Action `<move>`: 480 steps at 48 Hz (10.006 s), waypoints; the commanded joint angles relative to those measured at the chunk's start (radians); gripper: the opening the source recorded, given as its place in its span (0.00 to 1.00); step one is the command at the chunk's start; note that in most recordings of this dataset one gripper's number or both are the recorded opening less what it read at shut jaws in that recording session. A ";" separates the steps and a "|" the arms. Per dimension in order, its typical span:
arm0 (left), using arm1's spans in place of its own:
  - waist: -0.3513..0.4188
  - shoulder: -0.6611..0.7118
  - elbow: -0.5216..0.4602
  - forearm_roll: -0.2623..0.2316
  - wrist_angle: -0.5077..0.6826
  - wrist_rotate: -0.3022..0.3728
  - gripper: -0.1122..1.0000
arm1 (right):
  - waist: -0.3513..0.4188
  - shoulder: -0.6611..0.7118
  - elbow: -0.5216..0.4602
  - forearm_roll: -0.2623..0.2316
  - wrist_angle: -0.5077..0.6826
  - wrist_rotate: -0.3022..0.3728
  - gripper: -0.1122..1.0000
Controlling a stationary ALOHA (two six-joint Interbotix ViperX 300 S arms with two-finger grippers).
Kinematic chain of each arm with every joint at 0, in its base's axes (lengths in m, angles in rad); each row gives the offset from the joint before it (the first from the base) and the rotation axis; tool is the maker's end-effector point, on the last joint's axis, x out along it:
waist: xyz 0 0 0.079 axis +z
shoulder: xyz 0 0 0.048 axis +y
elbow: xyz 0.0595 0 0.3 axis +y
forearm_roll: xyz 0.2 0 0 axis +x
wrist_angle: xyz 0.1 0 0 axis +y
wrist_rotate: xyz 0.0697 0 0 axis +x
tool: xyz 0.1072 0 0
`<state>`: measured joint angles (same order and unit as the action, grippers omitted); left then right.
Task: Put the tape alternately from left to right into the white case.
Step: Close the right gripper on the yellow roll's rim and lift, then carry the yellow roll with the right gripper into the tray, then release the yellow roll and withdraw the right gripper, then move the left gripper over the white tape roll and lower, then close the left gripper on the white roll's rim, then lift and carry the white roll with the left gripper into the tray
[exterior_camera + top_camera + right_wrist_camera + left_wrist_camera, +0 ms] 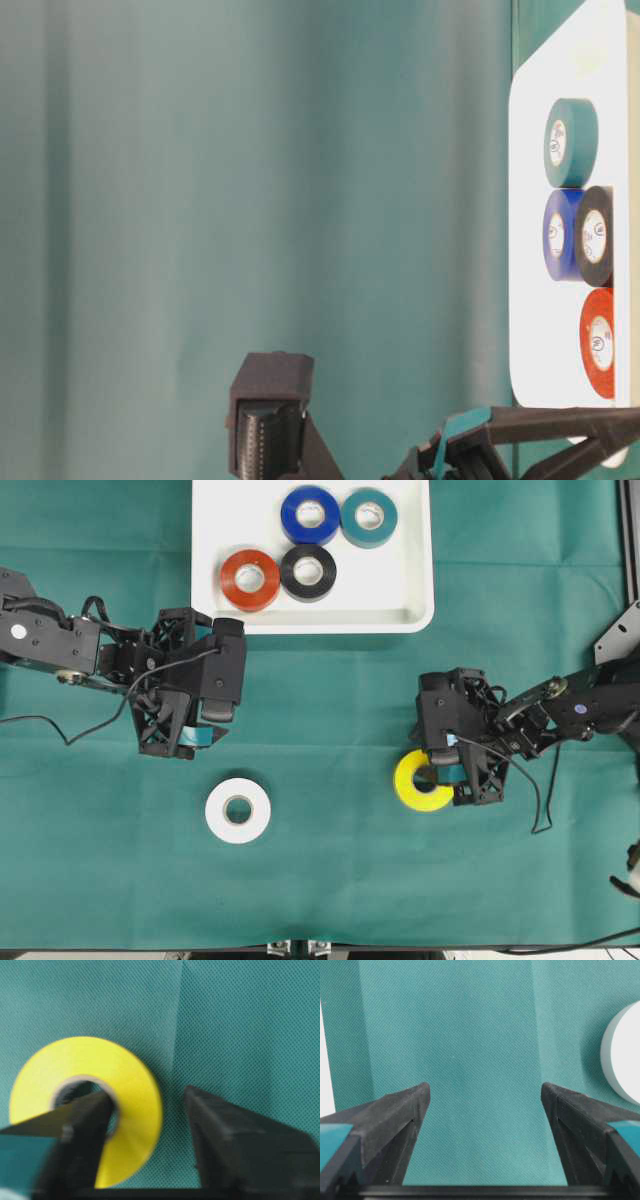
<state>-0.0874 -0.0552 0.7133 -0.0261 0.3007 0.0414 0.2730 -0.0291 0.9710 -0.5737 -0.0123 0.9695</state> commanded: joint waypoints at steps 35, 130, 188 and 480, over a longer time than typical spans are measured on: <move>-0.002 -0.020 0.005 -0.002 -0.012 -0.002 0.75 | -0.026 -0.192 -0.041 -0.011 0.035 -0.002 0.36; -0.003 -0.014 0.009 -0.002 -0.026 -0.002 0.75 | -0.623 0.012 -0.204 -0.192 0.058 -0.014 0.36; -0.003 -0.018 0.014 -0.002 -0.028 -0.002 0.75 | -0.515 -0.110 -0.167 -0.193 0.052 -0.031 0.81; 0.440 0.023 -0.112 0.005 -0.046 0.081 0.08 | -0.192 -0.198 -0.048 -0.192 0.052 -0.026 0.81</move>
<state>0.3298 -0.0230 0.6136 -0.0230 0.2746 0.1212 0.0782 -0.2102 0.9403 -0.7639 0.0476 0.9419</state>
